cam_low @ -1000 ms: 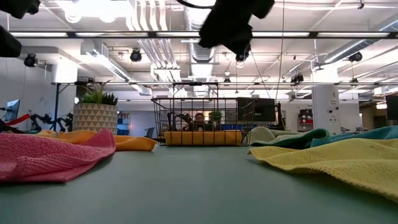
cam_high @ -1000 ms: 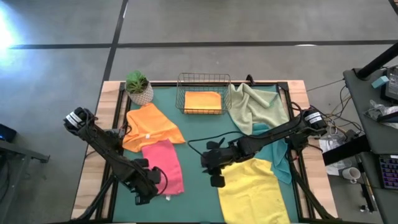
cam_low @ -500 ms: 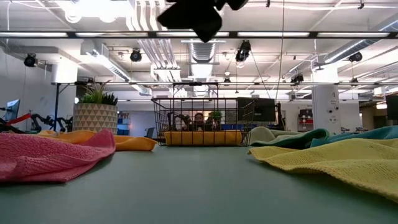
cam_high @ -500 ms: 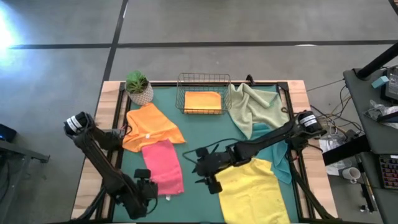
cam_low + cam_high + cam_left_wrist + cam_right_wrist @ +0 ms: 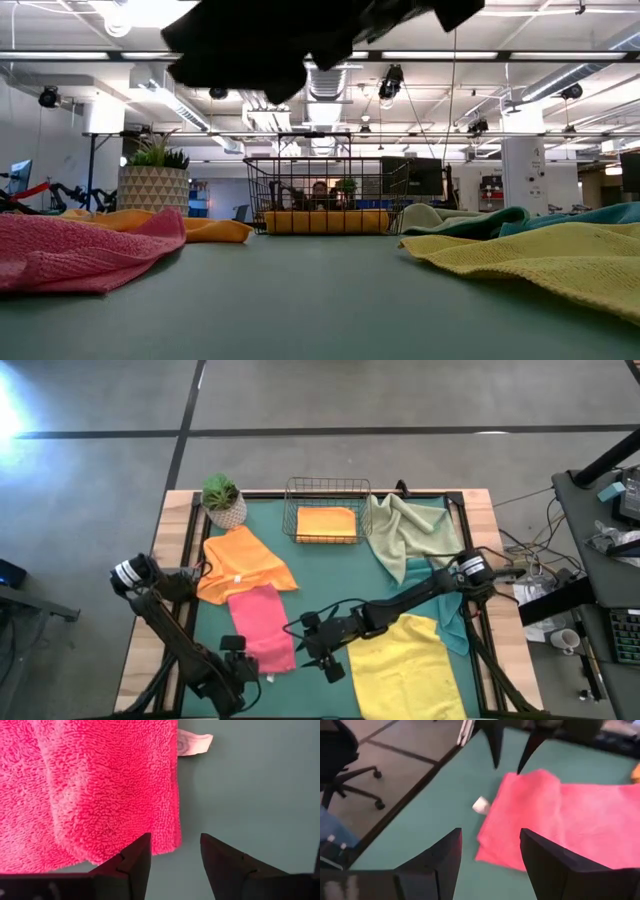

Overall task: Fold microfiber towels
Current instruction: Fold the pink microfiber towel

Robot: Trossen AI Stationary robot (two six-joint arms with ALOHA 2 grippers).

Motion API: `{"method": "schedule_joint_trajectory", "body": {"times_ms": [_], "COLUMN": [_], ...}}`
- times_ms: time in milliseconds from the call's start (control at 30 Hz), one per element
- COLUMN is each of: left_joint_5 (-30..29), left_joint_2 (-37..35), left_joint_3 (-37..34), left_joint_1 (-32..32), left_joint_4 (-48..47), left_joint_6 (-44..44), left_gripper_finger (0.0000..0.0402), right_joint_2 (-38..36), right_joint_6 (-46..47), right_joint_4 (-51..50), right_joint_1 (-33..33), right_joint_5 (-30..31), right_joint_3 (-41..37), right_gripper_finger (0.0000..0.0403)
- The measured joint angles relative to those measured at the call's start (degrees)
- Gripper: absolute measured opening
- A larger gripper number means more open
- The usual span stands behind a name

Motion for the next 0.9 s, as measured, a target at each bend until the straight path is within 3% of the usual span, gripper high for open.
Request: {"method": "schedule_joint_trajectory", "body": {"times_ms": [567,900], "left_joint_5": [-0.45,-1.83], "left_joint_2": [5.75,5.68], "left_joint_3": [-0.17,0.04], "left_joint_1": [0.32,0.37], "left_joint_4": [0.29,0.27], "left_joint_6": [-3.38,-4.5], "left_gripper_finger": [0.0147,0.0029], "right_joint_2": [10.73,14.89], "right_joint_6": [0.13,0.12], "right_joint_4": [-4.3,-4.45], "right_joint_1": [0.11,0.24], "right_joint_5": [-1.5,-3.18], "right_joint_3": [11.26,13.84], "right_gripper_finger": [0.0192,0.0192]}}
